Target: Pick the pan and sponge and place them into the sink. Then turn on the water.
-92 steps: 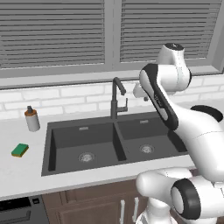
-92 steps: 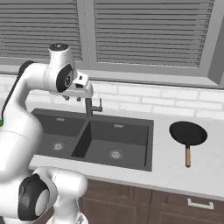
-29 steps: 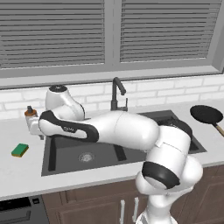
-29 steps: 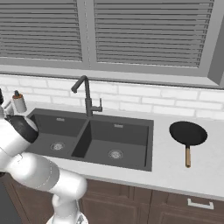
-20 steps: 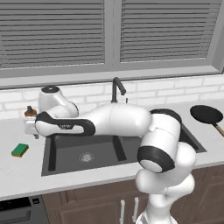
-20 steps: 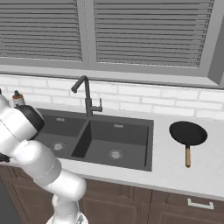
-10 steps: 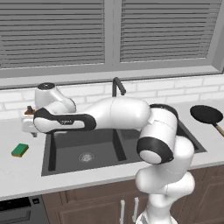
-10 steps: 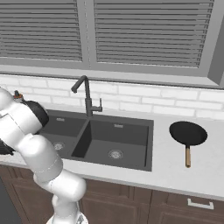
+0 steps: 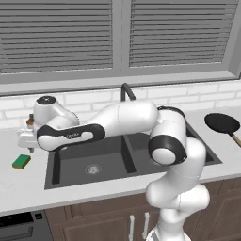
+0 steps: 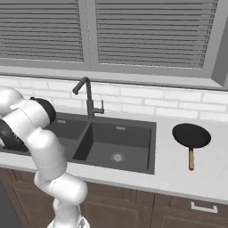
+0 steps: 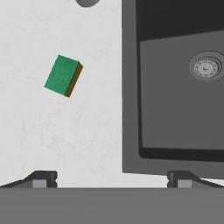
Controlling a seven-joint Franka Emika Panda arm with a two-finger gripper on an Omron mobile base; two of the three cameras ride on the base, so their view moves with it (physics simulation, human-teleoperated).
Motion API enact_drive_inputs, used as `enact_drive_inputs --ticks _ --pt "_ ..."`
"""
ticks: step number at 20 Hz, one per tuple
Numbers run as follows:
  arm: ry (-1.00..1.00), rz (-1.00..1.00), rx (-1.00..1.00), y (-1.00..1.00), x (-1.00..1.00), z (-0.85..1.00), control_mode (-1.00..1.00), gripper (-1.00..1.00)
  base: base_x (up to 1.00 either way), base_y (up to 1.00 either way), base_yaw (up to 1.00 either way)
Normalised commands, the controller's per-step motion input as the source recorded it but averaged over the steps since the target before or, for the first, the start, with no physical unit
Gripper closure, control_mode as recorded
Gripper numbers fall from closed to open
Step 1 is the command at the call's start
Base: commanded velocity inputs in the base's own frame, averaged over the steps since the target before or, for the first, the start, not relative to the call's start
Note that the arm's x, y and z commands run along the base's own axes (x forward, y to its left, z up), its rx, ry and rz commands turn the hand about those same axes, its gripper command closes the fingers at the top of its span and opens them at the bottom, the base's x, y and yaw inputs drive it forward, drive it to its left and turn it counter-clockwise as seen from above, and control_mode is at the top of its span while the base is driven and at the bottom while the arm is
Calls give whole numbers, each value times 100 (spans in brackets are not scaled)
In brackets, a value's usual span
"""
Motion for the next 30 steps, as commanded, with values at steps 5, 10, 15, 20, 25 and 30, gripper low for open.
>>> enact_drive_inputs --ticks 5,10,15,20,25,30 --pt "0 0 0 0 0 0 -100 -100 0 0 0" --pt "0 0 0 0 0 -3 -100 -100 0 0 0" --pt "0 0 0 5 0 -13 -100 -100 0 0 0" --pt "0 0 0 3 0 -14 -100 -100 0 0 0" --pt "0 0 3 0 0 -13 -100 -100 0 0 0" --pt "0 0 6 4 5 -16 -100 -100 0 0 0"
